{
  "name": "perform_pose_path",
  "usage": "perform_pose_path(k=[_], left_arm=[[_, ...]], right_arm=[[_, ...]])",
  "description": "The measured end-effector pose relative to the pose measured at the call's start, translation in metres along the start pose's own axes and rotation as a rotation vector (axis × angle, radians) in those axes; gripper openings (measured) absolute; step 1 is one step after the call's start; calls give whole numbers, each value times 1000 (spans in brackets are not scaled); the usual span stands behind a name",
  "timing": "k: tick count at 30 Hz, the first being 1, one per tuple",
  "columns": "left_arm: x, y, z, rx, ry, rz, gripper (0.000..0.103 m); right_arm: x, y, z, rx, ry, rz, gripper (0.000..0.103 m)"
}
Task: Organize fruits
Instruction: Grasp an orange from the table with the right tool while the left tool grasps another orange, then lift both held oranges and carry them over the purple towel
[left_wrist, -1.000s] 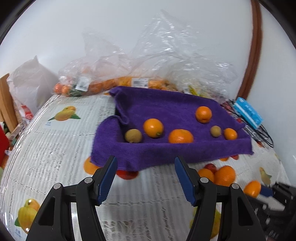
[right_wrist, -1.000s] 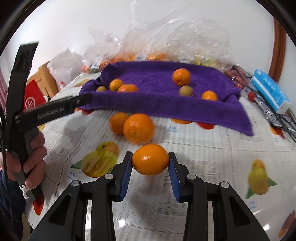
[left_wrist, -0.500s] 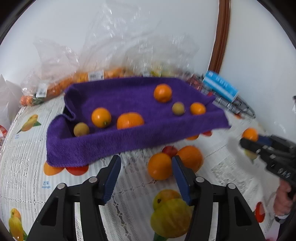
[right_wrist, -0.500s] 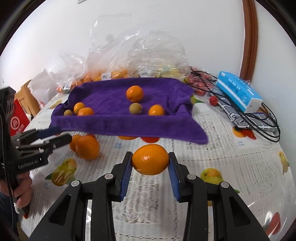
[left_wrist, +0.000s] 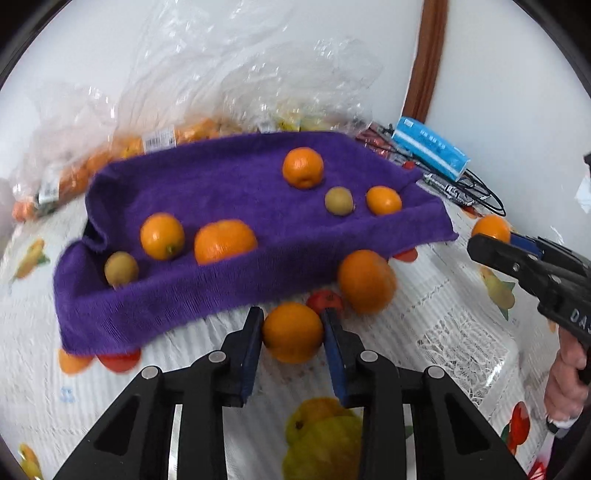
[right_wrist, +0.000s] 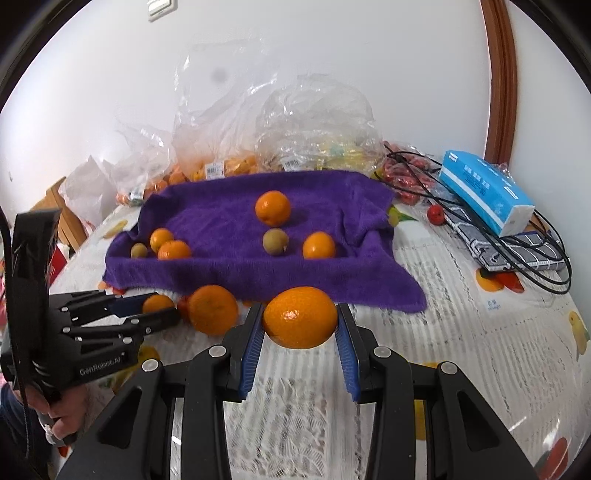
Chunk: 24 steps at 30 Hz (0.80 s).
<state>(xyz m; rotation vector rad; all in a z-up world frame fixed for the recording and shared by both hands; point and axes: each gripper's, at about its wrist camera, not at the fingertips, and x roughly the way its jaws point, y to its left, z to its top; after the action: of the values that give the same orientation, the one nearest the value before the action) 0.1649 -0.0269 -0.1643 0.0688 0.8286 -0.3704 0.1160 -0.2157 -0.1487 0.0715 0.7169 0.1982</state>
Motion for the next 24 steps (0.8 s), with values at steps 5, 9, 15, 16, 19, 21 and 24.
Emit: perform_pose_path(k=[5, 9, 15, 16, 19, 21, 24], left_arm=[[1, 0, 3, 38, -3, -5, 31], [1, -4, 4, 65, -4, 10, 32], [-3, 1, 8, 58, -9, -6, 23], [-2, 2, 8, 57, -6, -4, 23], [-2, 2, 7, 60, 0, -10, 25], [-1, 3, 7, 56, 5, -23, 30], [1, 5, 6, 43, 14, -25, 46]], right_arm=[[6, 0, 10, -3, -10, -5, 38], [13, -1, 16, 3, -10, 0, 38], [18, 5, 42, 16, -46, 43, 38], [18, 7, 47, 15, -55, 50, 38], [22, 14, 67, 13, -73, 80, 38], [27, 18, 78, 19, -77, 99, 38], [32, 23, 87, 25, -91, 120, 38]])
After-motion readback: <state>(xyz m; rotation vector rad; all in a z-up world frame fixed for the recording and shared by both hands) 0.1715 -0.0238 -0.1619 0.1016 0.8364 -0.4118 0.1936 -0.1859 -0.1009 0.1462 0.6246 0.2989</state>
